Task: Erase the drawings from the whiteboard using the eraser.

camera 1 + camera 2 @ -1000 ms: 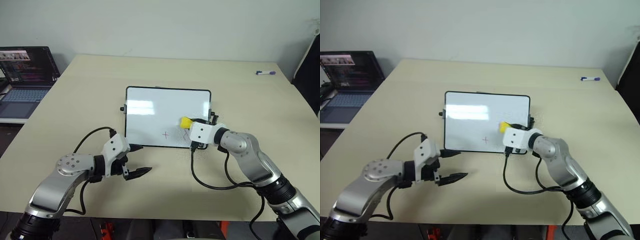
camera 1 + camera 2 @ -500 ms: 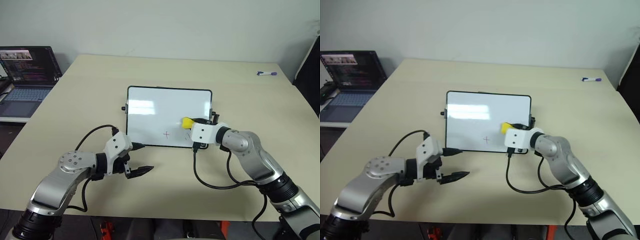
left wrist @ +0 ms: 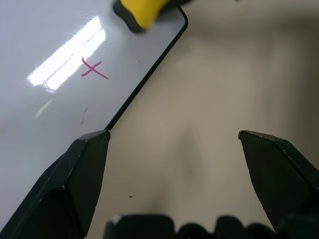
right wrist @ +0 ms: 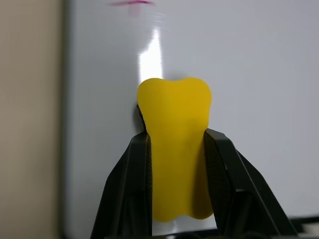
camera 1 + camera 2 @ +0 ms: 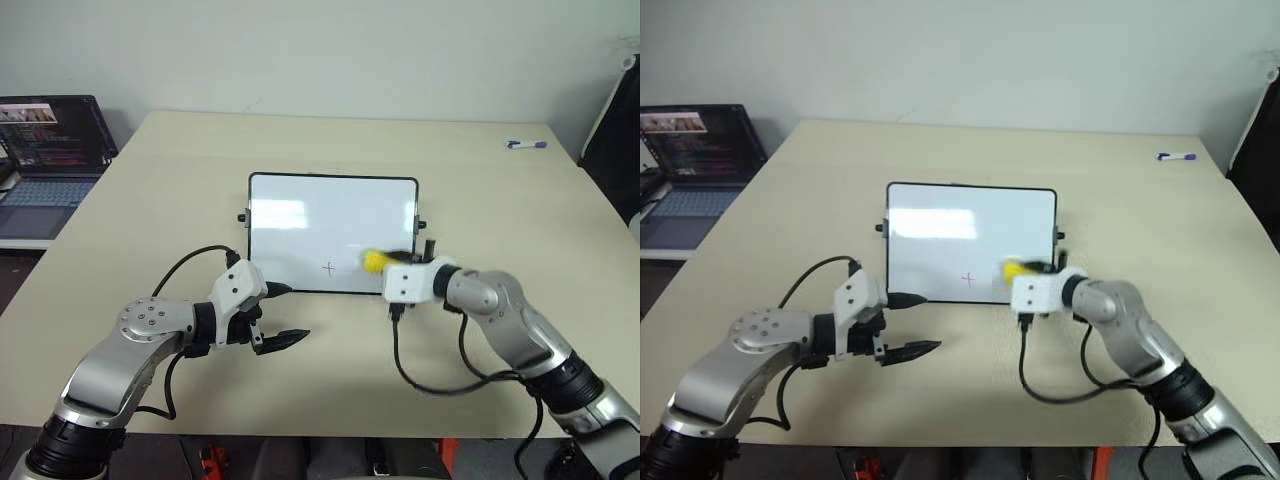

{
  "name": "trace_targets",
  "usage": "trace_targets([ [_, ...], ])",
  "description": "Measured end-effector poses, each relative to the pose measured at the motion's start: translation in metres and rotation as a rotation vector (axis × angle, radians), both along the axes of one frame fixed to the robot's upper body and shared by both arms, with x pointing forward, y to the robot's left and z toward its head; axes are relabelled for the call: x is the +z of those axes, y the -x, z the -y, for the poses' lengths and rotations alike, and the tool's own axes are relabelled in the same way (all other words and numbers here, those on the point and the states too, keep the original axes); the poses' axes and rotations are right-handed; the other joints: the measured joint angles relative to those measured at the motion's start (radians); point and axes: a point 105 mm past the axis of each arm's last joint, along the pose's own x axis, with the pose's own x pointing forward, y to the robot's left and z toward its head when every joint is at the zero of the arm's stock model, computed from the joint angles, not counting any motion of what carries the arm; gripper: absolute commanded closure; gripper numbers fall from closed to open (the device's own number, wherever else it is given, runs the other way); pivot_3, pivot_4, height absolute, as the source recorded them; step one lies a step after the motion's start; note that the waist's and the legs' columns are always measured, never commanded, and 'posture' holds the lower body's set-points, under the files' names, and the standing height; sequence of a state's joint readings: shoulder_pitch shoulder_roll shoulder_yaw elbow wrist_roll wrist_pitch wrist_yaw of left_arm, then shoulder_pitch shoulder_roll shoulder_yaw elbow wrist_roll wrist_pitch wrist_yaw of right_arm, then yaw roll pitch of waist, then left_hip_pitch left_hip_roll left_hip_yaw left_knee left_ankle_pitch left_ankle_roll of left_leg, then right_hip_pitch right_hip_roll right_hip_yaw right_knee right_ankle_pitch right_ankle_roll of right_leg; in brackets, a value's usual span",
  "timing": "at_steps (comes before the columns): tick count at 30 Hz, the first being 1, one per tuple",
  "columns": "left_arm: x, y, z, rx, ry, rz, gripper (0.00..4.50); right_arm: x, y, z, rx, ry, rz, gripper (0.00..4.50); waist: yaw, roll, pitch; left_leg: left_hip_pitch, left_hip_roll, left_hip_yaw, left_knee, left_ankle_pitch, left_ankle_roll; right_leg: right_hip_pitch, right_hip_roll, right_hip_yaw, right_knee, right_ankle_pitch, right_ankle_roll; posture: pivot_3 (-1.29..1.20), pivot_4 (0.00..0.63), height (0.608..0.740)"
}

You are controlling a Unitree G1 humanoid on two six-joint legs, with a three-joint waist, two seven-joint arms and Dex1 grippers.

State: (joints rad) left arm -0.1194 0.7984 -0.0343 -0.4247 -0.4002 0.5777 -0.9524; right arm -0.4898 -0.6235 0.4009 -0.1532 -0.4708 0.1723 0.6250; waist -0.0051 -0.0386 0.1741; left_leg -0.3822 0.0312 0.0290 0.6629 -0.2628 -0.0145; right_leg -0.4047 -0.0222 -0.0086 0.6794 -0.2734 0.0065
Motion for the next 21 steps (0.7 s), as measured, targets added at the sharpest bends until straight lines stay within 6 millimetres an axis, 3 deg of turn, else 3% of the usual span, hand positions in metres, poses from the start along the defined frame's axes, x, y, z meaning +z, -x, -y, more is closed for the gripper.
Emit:
trace_targets([
  [4,-0.001,0.0,0.0,0.001,0.0,-0.004,0.0,-0.001,0.003,0.006,0.008,0.025,-0.01,3.41,0.005,-0.001,-0.001,-0.001,0.0,0.0,-0.001,0.0,0.0,0.0,0.0,0.0,-0.001,-0.001,-0.001,0.0,0.15,0.74],
  [9,-0.001,0.001,0.0,0.002,0.0,-0.005,0.0,-0.026,0.025,0.001,0.076,0.072,-0.124,3.41,0.003,-0.001,-0.001,0.0,0.0,0.0,-0.001,0.0,0.0,0.0,0.0,-0.001,-0.001,-0.001,-0.001,0.0,0.15,0.74],
  [12,-0.002,0.001,-0.001,0.003,0.0,-0.009,0.0,-0.042,0.038,-0.011,0.125,0.07,-0.183,3.41,0.0,-0.001,-0.001,0.0,0.001,0.0,-0.001,0.0,0.0,0.0,0.0,0.0,-0.001,-0.001,-0.001,0.0,0.15,0.74],
  [16,-0.003,0.001,-0.001,0.006,-0.001,-0.01,0.0,-0.034,0.031,-0.024,0.106,-0.005,-0.149,3.41,-0.008,-0.001,0.0,0.0,0.001,0.0,-0.001,0.0,0.0,-0.001,0.001,-0.001,0.0,-0.001,0.0,0.0,0.15,0.74],
  [21,-0.003,-0.005,-0.014,0.069,-0.004,0.001,0.0,-0.016,0.024,-0.02,-0.019,-0.316,-0.267,3.41,-0.001,0.0,0.0,-0.002,0.001,-0.001,-0.002,-0.001,-0.001,-0.002,0.001,-0.001,-0.001,-0.001,-0.002,0.0,0.15,0.74],
])
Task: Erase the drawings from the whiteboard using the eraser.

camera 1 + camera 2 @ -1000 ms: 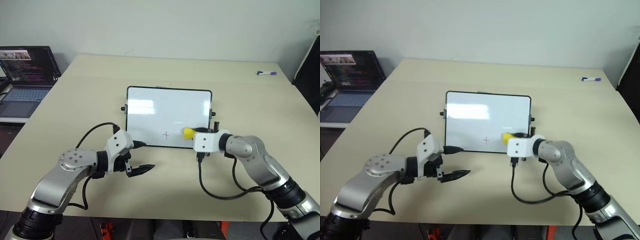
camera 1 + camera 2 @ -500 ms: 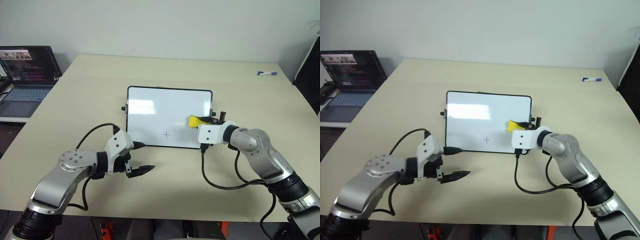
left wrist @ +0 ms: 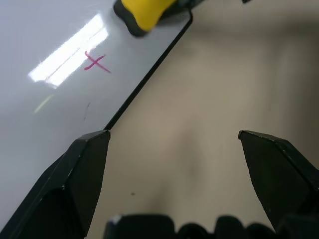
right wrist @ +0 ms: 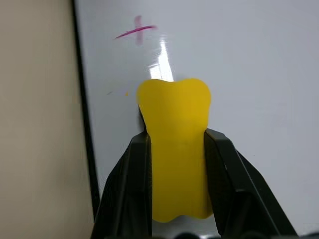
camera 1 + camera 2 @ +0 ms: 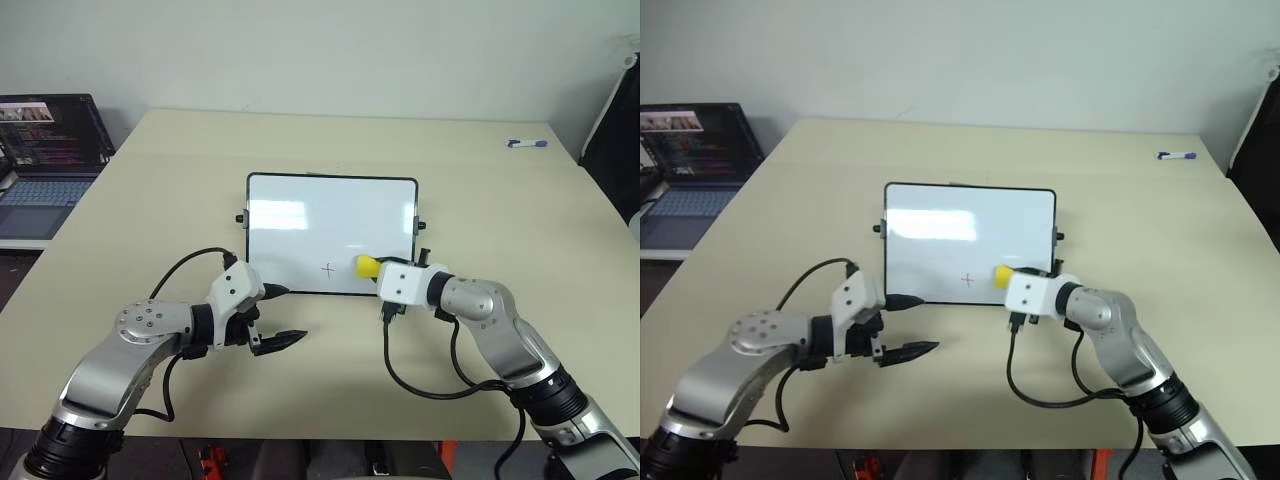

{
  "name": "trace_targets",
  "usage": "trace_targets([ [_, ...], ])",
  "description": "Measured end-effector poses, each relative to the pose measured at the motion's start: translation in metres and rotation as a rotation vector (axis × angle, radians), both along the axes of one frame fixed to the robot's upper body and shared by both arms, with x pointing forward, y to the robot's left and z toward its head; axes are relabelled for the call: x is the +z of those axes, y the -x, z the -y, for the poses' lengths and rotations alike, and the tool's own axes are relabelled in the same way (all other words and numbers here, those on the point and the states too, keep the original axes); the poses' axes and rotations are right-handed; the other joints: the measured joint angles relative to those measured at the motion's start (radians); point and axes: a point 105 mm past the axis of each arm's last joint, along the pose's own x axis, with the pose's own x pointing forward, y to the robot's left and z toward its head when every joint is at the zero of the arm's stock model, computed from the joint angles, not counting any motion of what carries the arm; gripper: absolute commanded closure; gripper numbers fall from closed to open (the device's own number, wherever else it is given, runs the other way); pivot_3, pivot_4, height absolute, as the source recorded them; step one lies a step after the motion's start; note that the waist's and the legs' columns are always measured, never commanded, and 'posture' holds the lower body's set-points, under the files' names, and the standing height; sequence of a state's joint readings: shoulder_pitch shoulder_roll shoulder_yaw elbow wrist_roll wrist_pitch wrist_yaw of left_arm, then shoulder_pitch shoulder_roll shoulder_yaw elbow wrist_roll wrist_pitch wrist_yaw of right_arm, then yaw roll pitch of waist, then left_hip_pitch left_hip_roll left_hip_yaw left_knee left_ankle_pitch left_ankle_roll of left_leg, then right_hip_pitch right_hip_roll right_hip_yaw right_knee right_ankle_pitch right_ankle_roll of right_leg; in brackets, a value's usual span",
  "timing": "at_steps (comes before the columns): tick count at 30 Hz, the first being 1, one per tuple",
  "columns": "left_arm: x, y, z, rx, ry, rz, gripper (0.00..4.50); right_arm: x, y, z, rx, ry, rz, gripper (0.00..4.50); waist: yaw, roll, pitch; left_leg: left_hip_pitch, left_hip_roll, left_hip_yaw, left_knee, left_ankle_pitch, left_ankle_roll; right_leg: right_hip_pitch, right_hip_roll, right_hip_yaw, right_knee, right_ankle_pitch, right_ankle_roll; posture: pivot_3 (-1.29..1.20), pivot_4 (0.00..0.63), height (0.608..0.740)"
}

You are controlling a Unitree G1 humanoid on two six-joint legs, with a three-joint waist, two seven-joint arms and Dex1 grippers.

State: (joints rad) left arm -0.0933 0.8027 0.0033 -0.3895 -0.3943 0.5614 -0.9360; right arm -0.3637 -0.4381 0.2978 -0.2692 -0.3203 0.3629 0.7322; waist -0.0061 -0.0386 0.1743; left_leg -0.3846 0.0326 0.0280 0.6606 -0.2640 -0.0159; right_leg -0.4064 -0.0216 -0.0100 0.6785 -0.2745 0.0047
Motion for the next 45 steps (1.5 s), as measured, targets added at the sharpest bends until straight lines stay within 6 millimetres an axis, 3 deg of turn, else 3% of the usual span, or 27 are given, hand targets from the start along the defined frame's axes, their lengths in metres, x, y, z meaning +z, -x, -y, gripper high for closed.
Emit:
trace_targets([
  [5,-0.003,0.001,-0.027,0.071,-0.024,-0.003,0.0,0.018,0.036,0.002,0.088,-0.261,-0.244,3.41,0.002,0.002,0.001,-0.002,0.0,-0.001,0.0,-0.003,-0.002,-0.001,-0.001,-0.001,-0.002,0.0,-0.004,0.0,0.15,0.74],
  [8,-0.005,0.003,-0.036,0.099,-0.018,0.0,0.0,0.026,0.054,0.011,0.146,-0.255,-0.289,3.41,0.002,0.002,0.001,-0.004,0.0,-0.002,0.0,-0.004,-0.002,-0.001,-0.001,-0.002,-0.003,0.0,-0.004,0.0,0.15,0.74],
  [10,-0.01,0.007,-0.048,0.138,-0.016,-0.013,0.0,0.018,0.069,0.025,0.165,-0.2,-0.352,3.41,0.004,0.002,0.001,-0.004,0.0,-0.002,-0.001,-0.004,-0.001,-0.001,-0.001,-0.002,-0.005,0.0,-0.003,0.0,0.15,0.74],
  [15,-0.012,0.006,-0.058,0.188,0.009,0.018,0.0,0.009,0.078,0.031,0.182,-0.193,-0.39,3.42,0.003,0.002,0.001,-0.003,0.001,-0.002,0.0,-0.004,-0.001,-0.001,-0.001,-0.002,-0.004,-0.004,0.001,0.0,0.15,0.74],
  [22,-0.009,0.002,-0.055,0.22,0.036,0.053,0.0,0.012,0.063,0.0,0.207,-0.286,-0.295,3.42,0.0,0.002,0.002,-0.002,0.001,-0.001,0.0,-0.004,-0.001,0.0,0.0,-0.001,-0.003,-0.004,0.001,0.0,0.15,0.74],
  [28,-0.006,0.007,-0.037,0.162,0.033,0.034,0.0,0.018,0.011,-0.031,0.167,-0.057,0.025,3.42,-0.002,0.002,0.002,-0.002,0.0,0.0,0.0,-0.004,-0.001,-0.001,0.0,-0.001,-0.001,-0.003,-0.002,0.0,0.15,0.74],
  [35,-0.004,0.009,-0.021,0.099,0.04,0.005,0.0,0.02,-0.023,-0.06,0.183,0.172,0.229,3.42,-0.002,0.002,0.002,-0.003,0.0,-0.001,0.0,-0.004,-0.001,-0.002,0.0,-0.001,-0.001,-0.001,-0.005,0.0,0.15,0.74],
  [40,-0.008,0.01,-0.018,0.077,0.036,-0.006,0.0,0.01,-0.02,-0.072,0.248,0.24,0.258,3.43,-0.002,0.002,0.001,-0.001,0.0,-0.001,0.0,-0.004,-0.001,0.0,0.0,-0.001,0.0,-0.001,-0.005,0.0,0.15,0.74],
  [45,-0.014,0.008,-0.023,0.082,0.028,-0.003,0.0,-0.029,0.006,-0.062,0.374,0.356,0.13,3.43,0.002,0.0,0.001,0.002,0.0,-0.001,0.001,-0.004,-0.001,0.002,0.0,-0.001,0.0,-0.001,-0.005,0.0,0.15,0.74],
])
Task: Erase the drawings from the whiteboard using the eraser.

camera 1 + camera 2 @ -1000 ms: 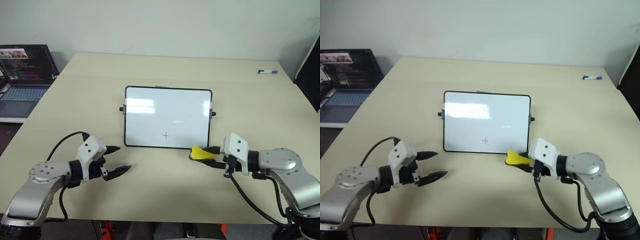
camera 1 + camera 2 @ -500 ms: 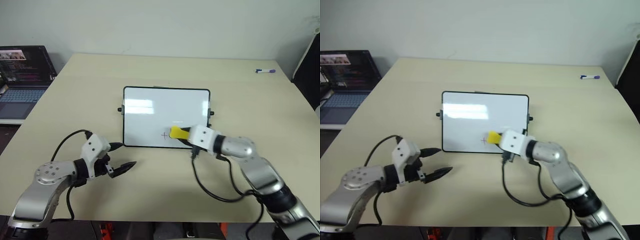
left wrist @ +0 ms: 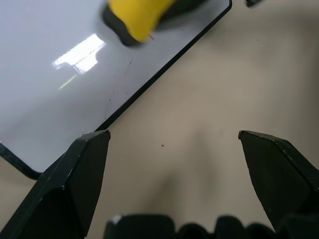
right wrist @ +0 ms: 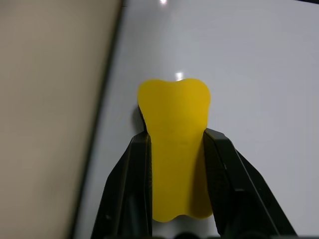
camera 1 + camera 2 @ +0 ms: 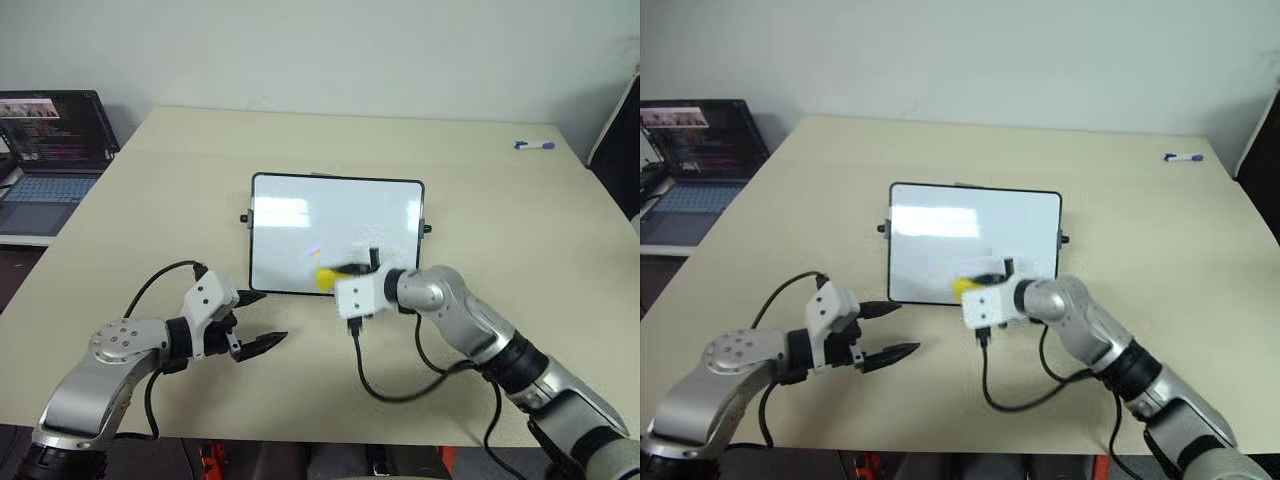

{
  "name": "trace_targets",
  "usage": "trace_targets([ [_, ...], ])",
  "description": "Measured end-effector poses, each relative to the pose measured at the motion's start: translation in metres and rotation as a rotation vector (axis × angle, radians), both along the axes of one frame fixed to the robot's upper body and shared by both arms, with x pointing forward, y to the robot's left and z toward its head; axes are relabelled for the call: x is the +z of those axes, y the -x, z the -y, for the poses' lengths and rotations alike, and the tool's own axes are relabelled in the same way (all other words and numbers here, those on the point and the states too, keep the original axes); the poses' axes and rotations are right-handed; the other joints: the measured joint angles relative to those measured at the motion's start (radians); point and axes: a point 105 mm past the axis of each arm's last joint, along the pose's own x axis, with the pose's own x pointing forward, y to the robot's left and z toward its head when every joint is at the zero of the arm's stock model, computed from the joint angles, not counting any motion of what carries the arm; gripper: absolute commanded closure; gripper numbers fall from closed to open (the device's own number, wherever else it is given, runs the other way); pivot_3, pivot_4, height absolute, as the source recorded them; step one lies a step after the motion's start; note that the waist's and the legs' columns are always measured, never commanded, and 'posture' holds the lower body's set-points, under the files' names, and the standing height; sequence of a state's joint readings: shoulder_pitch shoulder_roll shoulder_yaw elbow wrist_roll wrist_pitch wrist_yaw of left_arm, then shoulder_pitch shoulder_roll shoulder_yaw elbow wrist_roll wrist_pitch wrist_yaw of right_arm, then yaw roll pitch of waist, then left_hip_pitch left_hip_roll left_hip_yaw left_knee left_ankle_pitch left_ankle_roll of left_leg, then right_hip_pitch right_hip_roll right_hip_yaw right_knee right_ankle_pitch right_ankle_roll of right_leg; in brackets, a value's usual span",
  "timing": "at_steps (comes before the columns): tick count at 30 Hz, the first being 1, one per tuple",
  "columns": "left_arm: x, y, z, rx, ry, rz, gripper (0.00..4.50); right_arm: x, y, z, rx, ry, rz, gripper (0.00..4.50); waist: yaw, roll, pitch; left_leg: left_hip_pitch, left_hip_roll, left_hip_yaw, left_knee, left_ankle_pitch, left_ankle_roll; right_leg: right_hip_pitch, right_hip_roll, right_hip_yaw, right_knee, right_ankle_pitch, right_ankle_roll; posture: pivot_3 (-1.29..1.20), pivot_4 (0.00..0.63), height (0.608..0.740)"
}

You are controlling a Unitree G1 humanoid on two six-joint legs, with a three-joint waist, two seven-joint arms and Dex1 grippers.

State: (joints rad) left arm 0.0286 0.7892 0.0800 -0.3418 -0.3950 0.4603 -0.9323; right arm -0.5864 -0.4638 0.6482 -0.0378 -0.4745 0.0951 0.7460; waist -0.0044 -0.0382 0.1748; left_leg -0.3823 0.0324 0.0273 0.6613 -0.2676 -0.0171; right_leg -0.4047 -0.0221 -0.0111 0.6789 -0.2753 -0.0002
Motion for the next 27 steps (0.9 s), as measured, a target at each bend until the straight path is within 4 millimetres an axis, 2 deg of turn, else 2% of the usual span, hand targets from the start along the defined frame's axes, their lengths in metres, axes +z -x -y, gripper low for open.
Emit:
trace_targets([
  [5,-0.008,0.0,-0.005,0.001,-0.002,-0.008,0.0,0.001,-0.006,-0.003,-0.035,-0.042,0.032,3.43,-0.001,0.0,0.0,0.001,0.001,0.0,0.001,0.002,0.002,0.0,0.0,0.0,0.001,0.001,0.001,0.0,0.15,0.74],
  [7,-0.01,-0.001,-0.007,0.005,-0.004,-0.009,0.0,0.014,-0.018,-0.008,-0.066,-0.097,0.097,3.43,-0.001,0.0,0.0,0.001,0.001,0.001,0.001,0.003,0.002,0.0,0.0,0.0,0.002,0.001,0.001,0.0,0.15,0.74],
  [10,-0.012,0.0,-0.007,-0.005,-0.003,-0.003,0.0,0.032,-0.032,0.0,-0.111,-0.125,0.164,3.43,0.001,0.0,0.0,0.001,0.001,0.0,0.001,0.004,0.002,0.0,0.0,0.0,0.001,0.002,0.0,0.0,0.15,0.74],
  [14,-0.015,0.002,-0.009,-0.005,-0.004,-0.013,0.0,0.03,-0.031,0.001,-0.105,-0.116,0.157,3.43,0.003,-0.001,0.0,0.001,0.001,0.001,0.001,0.004,0.002,0.0,0.0,0.0,0.001,0.003,-0.001,0.0,0.15,0.74],
  [17,-0.016,0.001,-0.008,-0.008,0.004,-0.008,0.0,0.026,-0.022,0.004,-0.111,-0.151,0.12,3.43,0.005,-0.001,-0.001,0.0,0.001,0.0,0.0,0.004,0.002,0.0,0.0,0.0,0.001,0.003,-0.001,0.0,0.15,0.74],
  [20,-0.015,0.002,-0.004,-0.023,0.004,-0.005,0.0,0.023,-0.011,0.01,-0.202,-0.317,-0.038,3.43,0.002,0.0,0.0,-0.003,0.001,0.0,0.0,0.004,0.002,-0.002,0.0,0.0,0.0,0.003,-0.002,0.0,0.15,0.74],
  [22,-0.01,0.002,0.003,-0.057,0.0,0.014,0.0,0.038,-0.005,0.015,-0.236,-0.446,-0.119,3.43,0.002,0.0,0.0,-0.005,0.001,0.0,0.0,0.003,0.001,-0.003,0.0,0.0,0.0,0.003,-0.002,0.0,0.15,0.74],
  [25,0.002,0.0,0.023,-0.166,-0.042,0.07,0.0,0.08,0.02,0.034,-0.252,-0.755,-0.237,3.43,0.01,0.001,0.001,-0.008,0.0,-0.004,0.0,0.002,0.0,-0.004,0.0,-0.003,0.0,0.002,-0.001,0.0,0.15,0.74],
  [27,0.013,-0.004,0.039,-0.229,-0.05,0.119,0.0,0.094,0.033,0.05,-0.282,-0.836,-0.266,3.43,0.012,0.001,0.001,-0.008,0.0,-0.004,0.0,0.002,-0.001,-0.003,0.0,-0.003,-0.001,0.002,0.0,0.0,0.15,0.74],
])
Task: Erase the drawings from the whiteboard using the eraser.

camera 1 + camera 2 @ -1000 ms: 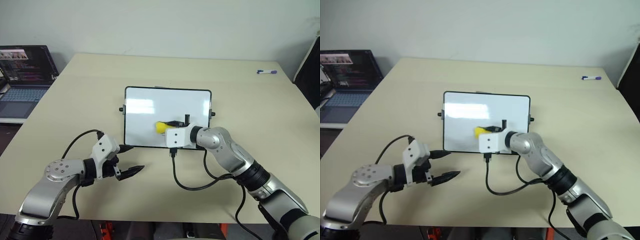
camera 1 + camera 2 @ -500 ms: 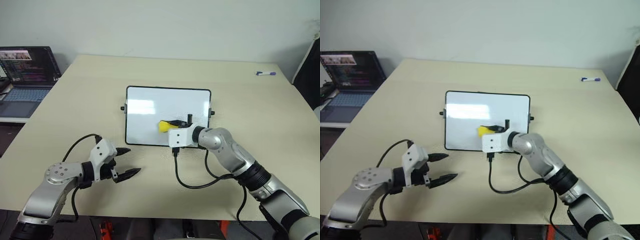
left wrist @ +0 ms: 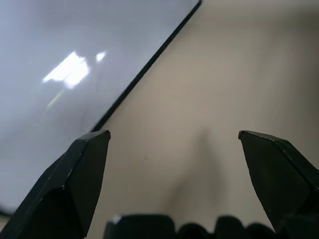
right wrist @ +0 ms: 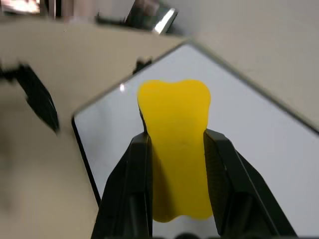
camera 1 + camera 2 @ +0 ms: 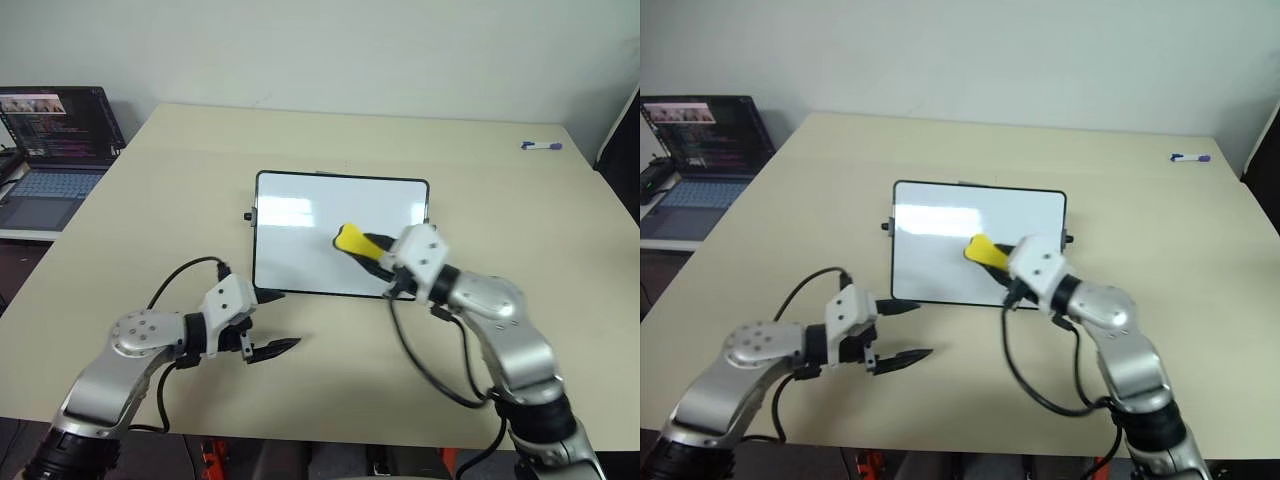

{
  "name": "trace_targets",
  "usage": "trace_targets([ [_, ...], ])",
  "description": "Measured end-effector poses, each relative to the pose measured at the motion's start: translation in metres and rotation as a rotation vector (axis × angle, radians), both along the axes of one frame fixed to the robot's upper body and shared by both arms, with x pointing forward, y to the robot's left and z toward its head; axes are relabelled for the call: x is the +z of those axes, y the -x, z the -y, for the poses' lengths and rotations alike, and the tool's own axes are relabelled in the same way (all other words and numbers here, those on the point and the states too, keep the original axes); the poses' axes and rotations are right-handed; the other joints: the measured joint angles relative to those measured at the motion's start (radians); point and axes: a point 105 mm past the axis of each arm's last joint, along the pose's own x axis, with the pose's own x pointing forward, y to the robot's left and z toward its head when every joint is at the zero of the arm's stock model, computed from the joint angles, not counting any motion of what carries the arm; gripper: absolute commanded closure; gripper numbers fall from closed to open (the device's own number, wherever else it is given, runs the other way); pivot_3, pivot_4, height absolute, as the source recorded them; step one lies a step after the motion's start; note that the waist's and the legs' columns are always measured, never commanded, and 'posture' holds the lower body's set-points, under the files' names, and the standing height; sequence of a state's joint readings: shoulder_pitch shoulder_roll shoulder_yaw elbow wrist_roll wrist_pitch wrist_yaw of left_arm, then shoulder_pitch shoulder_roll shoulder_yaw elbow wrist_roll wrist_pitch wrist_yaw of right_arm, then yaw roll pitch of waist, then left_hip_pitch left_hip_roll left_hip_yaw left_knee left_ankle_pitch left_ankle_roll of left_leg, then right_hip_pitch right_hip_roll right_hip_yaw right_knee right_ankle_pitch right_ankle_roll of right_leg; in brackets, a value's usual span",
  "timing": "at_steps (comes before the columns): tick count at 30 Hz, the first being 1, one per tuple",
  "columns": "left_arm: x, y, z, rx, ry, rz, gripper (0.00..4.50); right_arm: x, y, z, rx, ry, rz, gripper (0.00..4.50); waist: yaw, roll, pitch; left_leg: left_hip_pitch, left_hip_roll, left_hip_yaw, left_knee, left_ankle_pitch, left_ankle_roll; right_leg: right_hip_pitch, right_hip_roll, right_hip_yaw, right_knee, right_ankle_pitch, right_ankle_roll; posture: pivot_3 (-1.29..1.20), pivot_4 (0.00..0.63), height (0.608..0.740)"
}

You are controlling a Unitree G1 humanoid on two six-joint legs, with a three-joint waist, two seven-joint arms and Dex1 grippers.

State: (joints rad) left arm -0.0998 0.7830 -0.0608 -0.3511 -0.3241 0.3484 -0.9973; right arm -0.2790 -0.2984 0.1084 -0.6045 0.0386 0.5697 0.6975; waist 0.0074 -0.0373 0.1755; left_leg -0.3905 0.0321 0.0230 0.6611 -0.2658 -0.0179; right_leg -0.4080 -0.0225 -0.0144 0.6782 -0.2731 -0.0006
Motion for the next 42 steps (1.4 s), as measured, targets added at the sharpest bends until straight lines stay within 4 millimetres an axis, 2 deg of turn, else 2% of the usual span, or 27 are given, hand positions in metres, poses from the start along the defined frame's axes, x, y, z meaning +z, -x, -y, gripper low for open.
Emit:
trace_targets([
  [2,0.008,-0.005,0.014,-0.043,0.001,0.032,0.0,-0.006,0.006,0.021,-0.07,0.013,-0.057,3.43,-0.001,0.0,0.0,0.0,-0.001,0.0,0.0,0.0,0.0,0.0,0.0,0.0,-0.001,0.0,0.0,0.0,0.15,0.74],
  [5,0.021,-0.015,0.048,-0.155,0.022,0.069,0.0,-0.035,0.015,0.063,-0.231,0.041,-0.239,3.43,0.006,0.0,0.0,-0.001,-0.002,0.0,0.0,0.0,0.0,0.0,0.001,0.0,-0.001,-0.001,0.003,0.0,0.15,0.74],
  [6,0.025,-0.018,0.065,-0.209,0.024,0.084,0.0,-0.045,0.018,0.078,-0.294,0.045,-0.3,3.43,0.009,0.0,0.0,-0.001,-0.003,0.0,0.001,0.0,0.0,0.001,0.003,0.0,-0.001,-0.004,0.006,0.0,0.15,0.74],
  [7,0.028,-0.02,0.076,-0.245,0.025,0.095,0.0,-0.049,0.018,0.087,-0.339,0.03,-0.328,3.43,0.008,0.0,0.0,-0.001,-0.003,0.001,0.001,0.0,0.0,0.001,0.003,0.001,-0.001,-0.004,0.007,0.0,0.15,0.74],
  [12,0.033,-0.024,0.121,-0.39,0.027,0.092,0.0,-0.055,0.013,0.11,-0.493,-0.062,-0.38,3.43,-0.021,0.0,0.0,0.001,-0.002,0.002,0.0,0.0,0.0,0.0,0.005,0.003,0.0,-0.004,0.007,0.0,0.15,0.74],
  [17,0.045,-0.021,0.161,-0.553,0.001,0.12,0.0,-0.083,-0.003,0.127,-0.688,-0.17,-0.537,3.43,-0.024,0.001,0.0,0.0,-0.003,0.002,0.0,0.0,0.001,0.0,0.006,0.004,0.0,-0.005,0.008,0.0,0.15,0.74],
  [23,0.027,-0.024,0.167,-0.587,-0.058,0.093,0.0,-0.098,-0.009,0.149,-0.827,-0.167,-0.588,3.43,-0.028,0.001,0.0,-0.002,-0.004,0.002,0.0,0.0,0.001,-0.001,0.006,0.004,0.0,-0.005,0.008,0.0,0.15,0.74],
  [24,0.025,-0.024,0.168,-0.59,-0.071,0.099,0.0,-0.098,-0.01,0.151,-0.84,-0.167,-0.585,2.72,-0.027,0.001,0.0,-0.002,-0.004,0.002,0.0,0.0,0.001,-0.001,0.005,0.004,0.0,-0.005,0.008,0.0,0.15,0.74],
  [26,0.023,-0.026,0.168,-0.593,-0.086,0.115,0.0,-0.098,-0.011,0.158,-0.878,-0.175,-0.583,2.28,-0.027,0.001,0.0,-0.002,-0.004,0.002,0.001,0.0,0.001,-0.001,0.005,0.004,0.0,-0.005,0.009,0.0,0.15,0.74],
  [29,0.023,-0.026,0.168,-0.602,-0.095,0.129,0.0,-0.1,-0.011,0.164,-0.909,-0.183,-0.589,1.22,-0.027,0.001,0.0,-0.002,-0.004,0.002,0.001,0.0,0.001,-0.001,0.005,0.004,0.0,-0.005,0.009,0.0,0.15,0.74],
  [32,0.021,-0.026,0.168,-0.603,-0.099,0.126,0.0,-0.098,-0.012,0.162,-0.906,-0.207,-0.58,0.17,-0.031,0.002,-0.001,-0.002,-0.003,0.002,0.001,0.0,0.001,-0.001,0.005,0.004,0.0,-0.005,0.01,0.0,0.15,0.74],
  [33,0.021,-0.025,0.168,-0.601,-0.096,0.124,0.0,-0.097,-0.013,0.161,-0.904,-0.215,-0.576,0.03,-0.032,0.002,-0.001,-0.002,-0.003,0.002,0.001,0.0,0.001,-0.001,0.005,0.004,0.0,-0.005,0.01,0.0,0.15,0.74],
  [37,0.031,-0.036,0.161,-0.508,-0.019,0.126,0.0,-0.088,-0.018,0.155,-0.889,-0.27,-0.536,0.03,-0.034,0.002,-0.001,-0.002,-0.003,0.002,0.001,0.0,0.001,-0.001,0.005,0.004,0.0,-0.005,0.01,0.0,0.15,0.74],
  [39,0.04,-0.049,0.142,-0.37,0.048,0.124,0.0,-0.076,-0.017,0.148,-0.841,-0.295,-0.473,0.03,-0.038,0.002,0.0,-0.002,-0.002,0.002,0.0,0.0,0.001,-0.002,0.005,0.004,0.0,-0.005,0.01,0.0,0.15,0.74],
  [42,0.045,-0.056,0.097,-0.136,0.157,0.077,0.0,-0.052,-0.005,0.133,-0.729,-0.276,-0.329,0.03,-0.042,0.003,0.0,-0.002,0.0,0.001,-0.001,0.0,0.001,-0.003,0.004,0.004,0.0,-0.006,0.01,0.0,0.15,0.74],
])
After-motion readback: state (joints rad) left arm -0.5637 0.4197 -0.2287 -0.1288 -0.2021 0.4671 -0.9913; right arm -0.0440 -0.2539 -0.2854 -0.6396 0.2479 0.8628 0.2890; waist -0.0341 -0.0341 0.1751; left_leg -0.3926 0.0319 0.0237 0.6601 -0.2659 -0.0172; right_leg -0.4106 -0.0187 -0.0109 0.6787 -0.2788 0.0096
